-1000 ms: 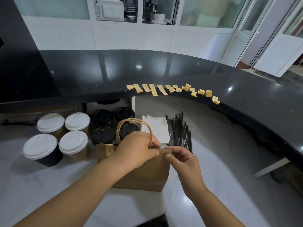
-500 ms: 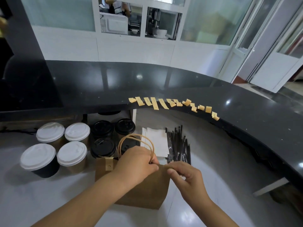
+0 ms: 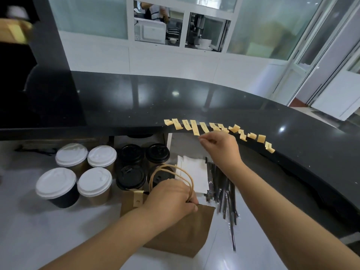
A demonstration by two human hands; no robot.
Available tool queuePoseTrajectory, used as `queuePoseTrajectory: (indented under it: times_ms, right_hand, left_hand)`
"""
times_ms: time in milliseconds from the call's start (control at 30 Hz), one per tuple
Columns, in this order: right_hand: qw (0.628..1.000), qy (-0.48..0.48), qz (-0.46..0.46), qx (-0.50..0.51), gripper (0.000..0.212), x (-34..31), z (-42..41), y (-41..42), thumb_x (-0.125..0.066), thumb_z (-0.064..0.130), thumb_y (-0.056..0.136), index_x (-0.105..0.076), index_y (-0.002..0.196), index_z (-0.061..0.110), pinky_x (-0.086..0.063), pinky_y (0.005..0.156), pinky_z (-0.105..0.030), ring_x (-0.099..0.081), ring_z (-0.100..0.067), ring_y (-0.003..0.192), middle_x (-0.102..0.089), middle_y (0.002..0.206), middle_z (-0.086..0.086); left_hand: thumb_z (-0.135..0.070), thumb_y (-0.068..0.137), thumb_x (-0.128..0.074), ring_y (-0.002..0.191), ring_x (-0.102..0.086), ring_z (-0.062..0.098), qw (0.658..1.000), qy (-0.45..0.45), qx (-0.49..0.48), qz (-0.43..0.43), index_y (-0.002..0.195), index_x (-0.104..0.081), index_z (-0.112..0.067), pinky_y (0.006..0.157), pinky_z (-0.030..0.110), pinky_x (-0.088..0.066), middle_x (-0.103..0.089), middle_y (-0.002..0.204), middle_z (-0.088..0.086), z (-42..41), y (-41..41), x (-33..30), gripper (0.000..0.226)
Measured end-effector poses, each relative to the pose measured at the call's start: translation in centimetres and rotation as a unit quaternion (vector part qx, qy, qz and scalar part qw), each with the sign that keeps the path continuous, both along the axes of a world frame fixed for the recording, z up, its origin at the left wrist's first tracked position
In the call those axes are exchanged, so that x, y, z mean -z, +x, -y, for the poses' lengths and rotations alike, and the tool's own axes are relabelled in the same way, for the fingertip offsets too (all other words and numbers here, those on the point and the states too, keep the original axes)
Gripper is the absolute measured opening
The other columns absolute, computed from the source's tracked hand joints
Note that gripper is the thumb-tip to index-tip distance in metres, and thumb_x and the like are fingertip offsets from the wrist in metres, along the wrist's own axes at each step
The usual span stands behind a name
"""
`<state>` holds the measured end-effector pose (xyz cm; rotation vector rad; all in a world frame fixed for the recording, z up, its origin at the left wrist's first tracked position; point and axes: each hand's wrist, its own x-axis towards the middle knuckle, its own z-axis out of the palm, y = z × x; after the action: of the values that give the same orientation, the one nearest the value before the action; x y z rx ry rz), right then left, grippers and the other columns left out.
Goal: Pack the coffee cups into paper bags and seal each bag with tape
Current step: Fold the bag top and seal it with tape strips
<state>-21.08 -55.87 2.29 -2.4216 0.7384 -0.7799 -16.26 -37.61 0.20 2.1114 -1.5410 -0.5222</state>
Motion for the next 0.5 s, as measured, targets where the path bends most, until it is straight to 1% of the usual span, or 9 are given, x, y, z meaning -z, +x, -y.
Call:
queuePoseTrajectory:
  times_ms: [67,133,167,267,333,400,500]
  right_hand:
    - [0.999,-0.048,-0.016,-0.016,0.015,-0.5,0.2,2.5,-0.064,0.02,0.089,-0.075,0.099,0.016,-0.051,0.078,-0.033,-0.057,-0.013,0.088,-0.072,0.093,0.001]
    - [0.996,-0.081,-0.04,-0.025,0.017,-0.9,0.2,4.9,-0.064,0.025,0.09,-0.074,0.102,0.019,-0.039,0.075,-0.026,-0.047,-0.012,0.092,-0.07,0.098,0.003]
    - [0.994,-0.093,-0.059,-0.028,0.02,-1.0,0.2,6.0,-0.063,0.028,0.09,-0.072,0.107,0.021,-0.035,0.076,-0.026,-0.045,-0.013,0.096,-0.068,0.103,0.004]
    - [0.979,-0.135,-0.151,-0.038,0.036,-1.2,0.3,8.7,-0.058,0.038,0.092,-0.06,0.126,0.026,-0.032,0.089,-0.035,-0.039,-0.023,0.116,-0.059,0.122,0.001]
    - [0.968,-0.152,-0.197,-0.043,0.04,-1.2,0.3,9.8,-0.056,0.04,0.093,-0.055,0.131,0.028,-0.03,0.095,-0.039,-0.035,-0.027,0.122,-0.053,0.13,-0.001]
    - [0.964,-0.169,-0.198,-0.044,0.033,-1.1,0.3,10.5,-0.057,0.038,0.092,-0.061,0.124,0.028,-0.03,0.091,-0.037,-0.036,-0.026,0.118,-0.055,0.125,0.0]
    - [0.969,-0.192,-0.153,-0.024,0.017,-1.1,0.2,10.8,-0.058,0.029,0.091,-0.072,0.099,0.024,-0.026,0.079,-0.03,-0.042,-0.021,0.105,-0.064,0.104,0.003]
  left_hand:
    - [-0.031,0.087,-0.062,0.09,-0.062,0.007,1.0,0.0,-0.009,-0.014,0.096,-0.076,-0.024,0.085,0.024,-0.049,-0.072,0.094,-0.006,0.0,0.0,0.1,0.018]
    - [-0.03,0.087,-0.062,0.091,-0.061,0.007,1.0,-0.002,-0.017,-0.024,0.096,-0.076,-0.024,0.085,0.023,-0.049,-0.071,0.095,-0.008,0.0,0.0,0.1,0.017]
    - [-0.03,0.087,-0.062,0.091,-0.061,0.007,1.0,-0.004,-0.017,-0.026,0.095,-0.076,-0.023,0.085,0.023,-0.049,-0.071,0.095,-0.008,0.0,0.1,0.2,0.017]
    - [-0.03,0.086,-0.063,0.092,-0.058,0.005,0.999,-0.018,-0.017,-0.026,0.095,-0.076,-0.022,0.084,0.02,-0.046,-0.071,0.096,-0.009,0.0,0.3,0.2,0.017]
    - [-0.03,0.087,-0.062,0.098,-0.05,0.0,0.999,-0.03,-0.014,-0.028,0.095,-0.076,-0.022,0.08,0.015,-0.044,-0.071,0.095,-0.008,0.1,0.4,0.5,0.018]
    - [-0.03,0.087,-0.062,0.102,-0.043,-0.003,0.999,-0.035,-0.009,-0.028,0.096,-0.076,-0.022,0.078,0.014,-0.043,-0.071,0.094,-0.007,0.2,0.5,0.7,0.018]
    - [-0.03,0.088,-0.062,0.103,-0.04,-0.005,0.999,-0.04,-0.009,-0.034,0.097,-0.075,-0.021,0.078,0.014,-0.043,-0.071,0.094,-0.007,0.2,0.6,0.9,0.018]
